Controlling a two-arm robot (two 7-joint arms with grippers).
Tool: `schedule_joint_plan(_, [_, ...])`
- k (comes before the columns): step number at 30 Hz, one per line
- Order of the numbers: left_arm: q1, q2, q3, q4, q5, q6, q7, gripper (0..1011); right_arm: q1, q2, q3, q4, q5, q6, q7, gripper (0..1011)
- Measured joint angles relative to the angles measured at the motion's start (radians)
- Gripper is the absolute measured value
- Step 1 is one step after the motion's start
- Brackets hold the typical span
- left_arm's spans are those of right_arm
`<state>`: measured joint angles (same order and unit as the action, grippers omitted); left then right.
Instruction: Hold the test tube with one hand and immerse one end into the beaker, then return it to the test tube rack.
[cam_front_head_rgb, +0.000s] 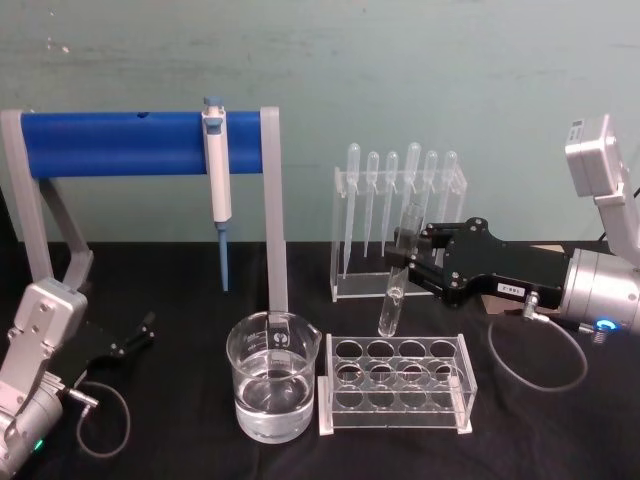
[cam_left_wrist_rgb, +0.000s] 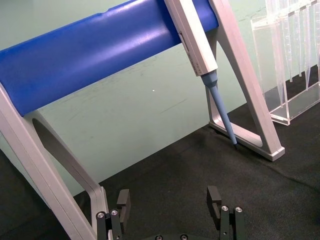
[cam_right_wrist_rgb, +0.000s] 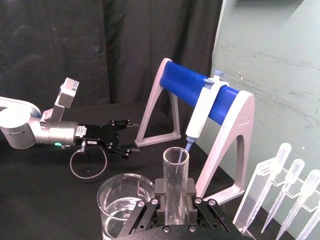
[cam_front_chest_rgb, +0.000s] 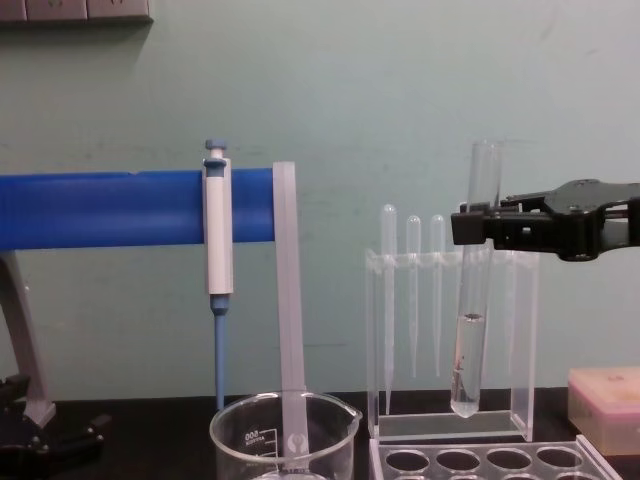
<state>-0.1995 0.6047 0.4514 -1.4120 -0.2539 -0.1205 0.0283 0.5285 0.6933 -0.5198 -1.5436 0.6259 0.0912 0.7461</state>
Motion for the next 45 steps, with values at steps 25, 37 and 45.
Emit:
schedule_joint_plan(25, [0.0, 0.0, 0.0, 0.0, 0.0, 0.0, 0.0, 1000, 0.002, 0.0, -0.001, 0.0, 0.0, 0.001, 0.0, 226])
schedule_joint_plan(37, [0.0, 0.0, 0.0, 0.0, 0.0, 0.0, 0.0, 1000, 0.137, -0.049, -0.045, 0.048, 0.018, 0.034, 0.068, 226])
schedule_joint_plan(45, [0.0, 0.0, 0.0, 0.0, 0.0, 0.0, 0.0, 1000, 0.232, -0.13, -0.103, 0.134, 0.025, 0.029, 0.121, 226])
